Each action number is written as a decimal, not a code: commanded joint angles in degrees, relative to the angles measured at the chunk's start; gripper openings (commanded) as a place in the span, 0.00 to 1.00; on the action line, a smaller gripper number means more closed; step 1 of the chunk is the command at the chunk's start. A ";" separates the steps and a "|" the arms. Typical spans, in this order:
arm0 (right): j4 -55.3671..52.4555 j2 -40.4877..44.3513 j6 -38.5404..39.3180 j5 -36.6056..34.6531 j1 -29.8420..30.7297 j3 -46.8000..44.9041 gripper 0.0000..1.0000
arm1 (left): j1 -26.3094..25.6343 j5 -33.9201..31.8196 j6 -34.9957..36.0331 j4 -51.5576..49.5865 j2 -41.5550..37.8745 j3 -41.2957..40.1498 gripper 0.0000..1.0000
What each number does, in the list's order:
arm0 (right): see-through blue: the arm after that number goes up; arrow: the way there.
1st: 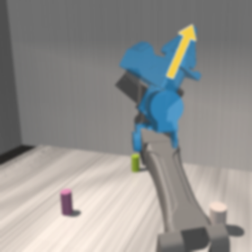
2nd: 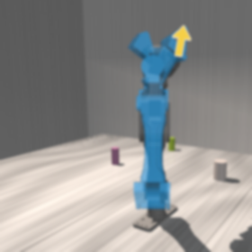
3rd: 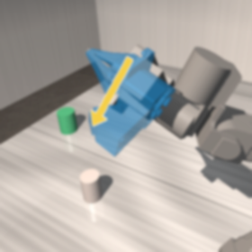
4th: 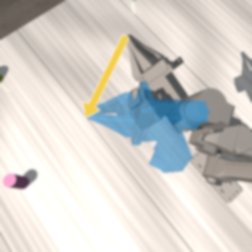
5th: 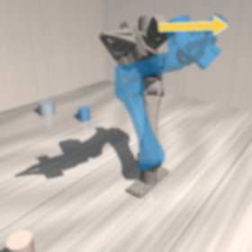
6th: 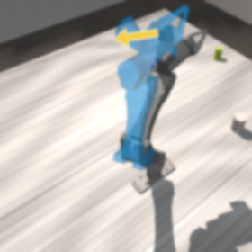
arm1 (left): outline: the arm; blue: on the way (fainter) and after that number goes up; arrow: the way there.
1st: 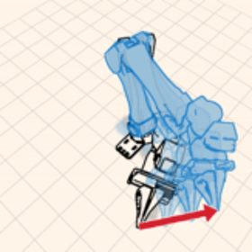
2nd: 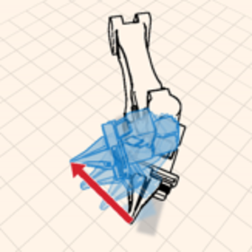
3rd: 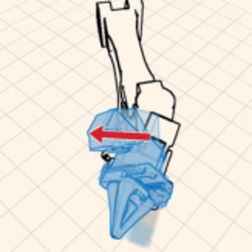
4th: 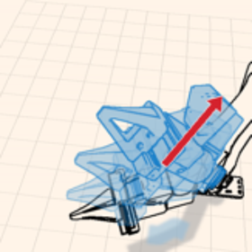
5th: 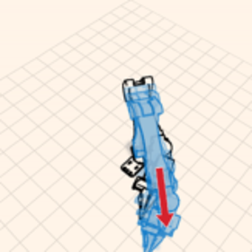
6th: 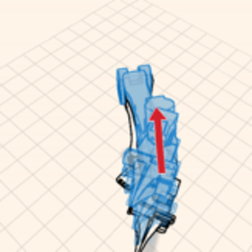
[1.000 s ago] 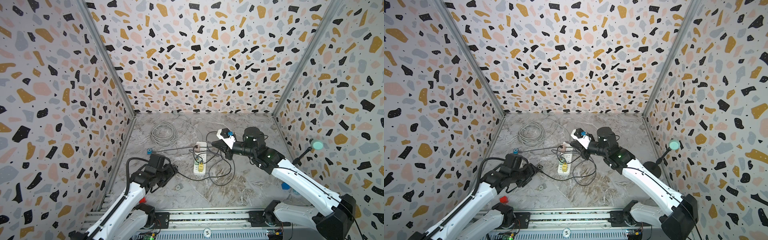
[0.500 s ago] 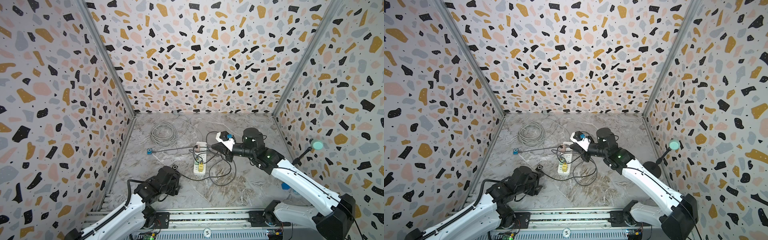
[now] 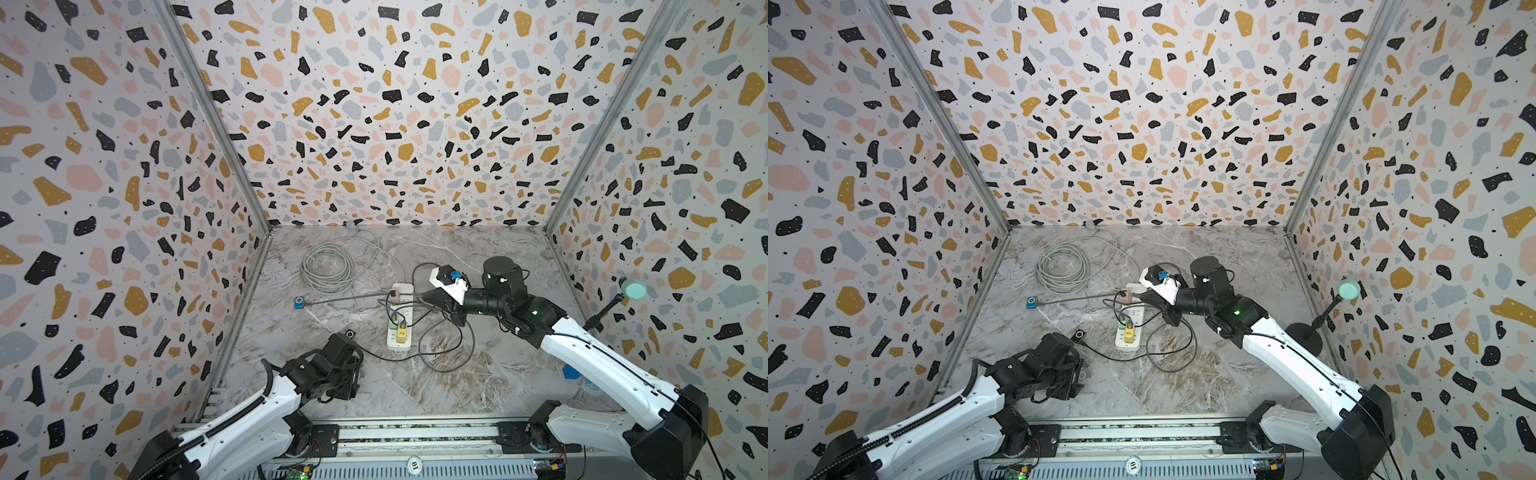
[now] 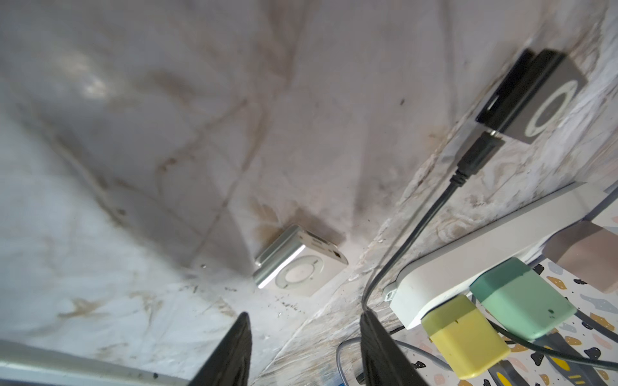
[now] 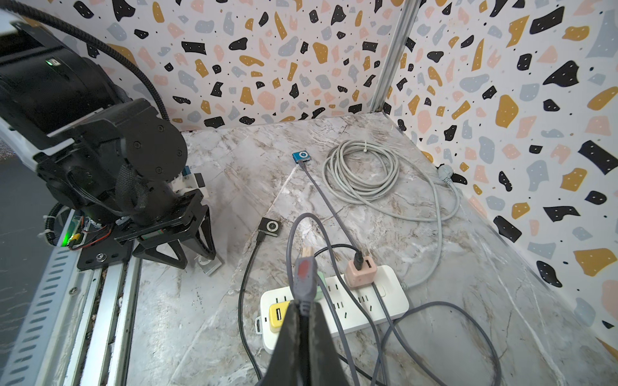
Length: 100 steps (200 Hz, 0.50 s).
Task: Charge mp3
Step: Pick up the MP3 player from the center of the board.
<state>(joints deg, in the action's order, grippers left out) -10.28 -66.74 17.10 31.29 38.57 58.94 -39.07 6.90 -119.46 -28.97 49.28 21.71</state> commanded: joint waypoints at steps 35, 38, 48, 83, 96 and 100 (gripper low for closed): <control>-1.45 -0.24 -0.36 1.27 -0.11 2.06 0.00 | -0.32 -3.21 -8.73 5.28 3.14 -2.18 0.54; -1.27 -0.23 -0.51 1.58 -0.08 2.06 0.00 | -0.31 -3.41 -8.59 5.12 3.24 -2.07 0.54; -0.57 0.02 -1.26 2.39 -0.16 1.76 0.00 | -0.35 -4.13 -8.04 4.70 3.84 -1.87 0.54; -0.57 0.34 -1.81 2.33 -0.04 1.54 0.00 | -0.31 -6.62 -7.60 4.94 4.99 -1.18 0.55; -0.92 0.32 -1.63 2.13 -0.05 1.58 0.00 | -0.14 -7.95 -7.30 3.29 5.45 -0.46 0.55; -1.04 0.31 -1.60 2.03 -0.05 1.53 0.00 | -0.05 -8.37 -7.03 3.09 5.55 -0.45 0.55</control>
<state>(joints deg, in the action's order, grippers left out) -10.94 -67.02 16.10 32.60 38.57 58.98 -39.09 2.79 -119.63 -23.75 53.76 20.40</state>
